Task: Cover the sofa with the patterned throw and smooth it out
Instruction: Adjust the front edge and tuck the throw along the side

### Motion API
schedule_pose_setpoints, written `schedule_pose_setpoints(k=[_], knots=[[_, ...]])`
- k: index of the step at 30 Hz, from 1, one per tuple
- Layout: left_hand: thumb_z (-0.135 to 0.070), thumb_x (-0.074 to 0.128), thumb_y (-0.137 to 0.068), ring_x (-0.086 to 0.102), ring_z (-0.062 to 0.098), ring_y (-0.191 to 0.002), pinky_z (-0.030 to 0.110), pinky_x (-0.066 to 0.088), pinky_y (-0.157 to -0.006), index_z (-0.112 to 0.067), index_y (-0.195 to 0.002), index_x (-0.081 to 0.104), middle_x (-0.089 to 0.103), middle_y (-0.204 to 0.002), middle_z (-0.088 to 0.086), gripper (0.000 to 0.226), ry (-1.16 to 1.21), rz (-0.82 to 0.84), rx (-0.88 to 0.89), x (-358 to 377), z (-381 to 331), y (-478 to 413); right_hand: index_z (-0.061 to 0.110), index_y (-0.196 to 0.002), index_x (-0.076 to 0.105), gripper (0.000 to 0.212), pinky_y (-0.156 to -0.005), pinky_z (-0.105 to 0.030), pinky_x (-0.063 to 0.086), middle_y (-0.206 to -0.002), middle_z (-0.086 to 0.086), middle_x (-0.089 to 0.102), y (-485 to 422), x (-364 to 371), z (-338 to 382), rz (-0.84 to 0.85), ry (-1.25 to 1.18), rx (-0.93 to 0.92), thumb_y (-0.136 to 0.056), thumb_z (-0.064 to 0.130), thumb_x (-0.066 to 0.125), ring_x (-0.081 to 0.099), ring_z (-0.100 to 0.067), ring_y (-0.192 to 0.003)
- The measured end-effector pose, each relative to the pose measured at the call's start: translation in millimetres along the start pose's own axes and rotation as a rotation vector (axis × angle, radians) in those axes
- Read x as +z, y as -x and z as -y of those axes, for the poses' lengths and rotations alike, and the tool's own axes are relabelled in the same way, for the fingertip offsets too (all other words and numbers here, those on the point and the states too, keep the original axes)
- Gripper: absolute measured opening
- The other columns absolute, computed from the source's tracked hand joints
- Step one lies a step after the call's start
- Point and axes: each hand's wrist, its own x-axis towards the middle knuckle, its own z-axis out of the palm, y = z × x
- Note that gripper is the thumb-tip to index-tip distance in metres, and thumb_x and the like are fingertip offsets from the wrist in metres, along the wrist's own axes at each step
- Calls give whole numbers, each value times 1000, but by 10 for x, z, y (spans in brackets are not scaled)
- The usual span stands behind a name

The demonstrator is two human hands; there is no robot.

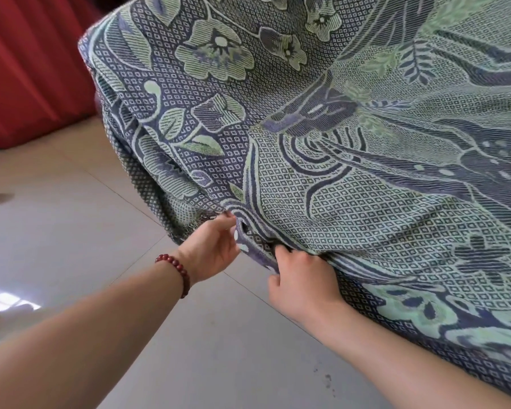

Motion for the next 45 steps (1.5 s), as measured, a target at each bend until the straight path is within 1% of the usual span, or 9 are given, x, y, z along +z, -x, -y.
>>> schedule_pose_setpoints(k=[4, 10, 15, 20, 24, 29, 32, 39, 45], knots=[[-3, 58, -72, 59, 17, -85, 26, 55, -76, 2, -103, 65, 59, -108, 14, 32, -53, 108, 29, 57, 12, 40, 18, -102, 44, 14, -70, -33, 47, -106, -7, 64, 22, -29, -23, 9, -9, -3, -90, 25, 44, 63, -30, -98], [-13, 58, -75, 61, 9, -57, 22, 54, -57, -9, -94, 59, 63, -74, 2, 19, -166, 99, 37, 16, -25, 99, 21, -87, 35, 19, -71, -32, 46, -104, -3, 65, 54, -22, -65, -8, -57, 1, -90, 36, 45, 63, -28, -96], [-17, 61, -80, 45, 2, -51, 17, 52, -56, -16, -75, 56, 53, -54, -8, 7, -175, -52, 82, -67, -2, 81, 24, -88, 42, 21, -69, -30, 42, -102, -1, 65, 29, -1, -101, -73, -94, -53, -94, 44, 45, 63, -25, -94], [-21, 57, -90, 53, 6, -55, 23, 53, -60, -18, -80, 57, 61, -66, -5, 10, -109, -201, 125, -203, 2, 50, 18, -93, 52, 29, -69, -30, 41, -101, -3, 64, -61, 3, -71, -99, -96, -72, -95, 45, 45, 62, -25, -94], [-19, 59, -80, 60, 9, -67, 26, 52, -65, -16, -100, 51, 61, -82, -2, 22, -145, -91, 120, -264, -48, 86, 16, -96, 56, 30, -70, -31, 45, -99, -3, 65, -101, -17, -36, -109, -113, -76, -95, 44, 47, 63, -24, -90], [-18, 55, -89, 69, 17, -81, 28, 56, -65, -4, -117, 55, 71, -101, 8, 31, -152, -54, 140, -221, -46, 98, 15, -95, 56, 30, -66, -29, 41, -98, -4, 65, -114, -53, -24, -114, -109, -77, -95, 43, 47, 63, -24, -90], [-28, 65, -77, 71, 21, -81, 29, 57, -65, 0, -112, 60, 71, -102, 14, 45, -173, -155, 121, -197, -8, 82, 14, -97, 57, 30, -69, -30, 45, -99, -3, 66, -111, -84, -25, -128, -104, -74, -95, 43, 48, 63, -25, -90], [-45, 52, -91, 62, 15, -72, 19, 53, -48, -7, -93, 57, 64, -86, 5, 37, -452, -566, 105, -570, 50, 119, 15, -100, 62, 27, -71, -32, 50, -97, -2, 68, -171, -122, -79, -164, -150, -62, -93, 40, 54, 64, -23, -87], [-31, 74, -79, 60, 19, -60, 21, 53, -42, 3, -94, 63, 64, -75, 11, 38, -761, -770, -56, -1099, 11, 322, 19, -96, 63, 23, -64, -27, 48, -89, 2, 68, -221, -93, -25, -145, -195, -70, -92, 41, 56, 63, -17, -78]])
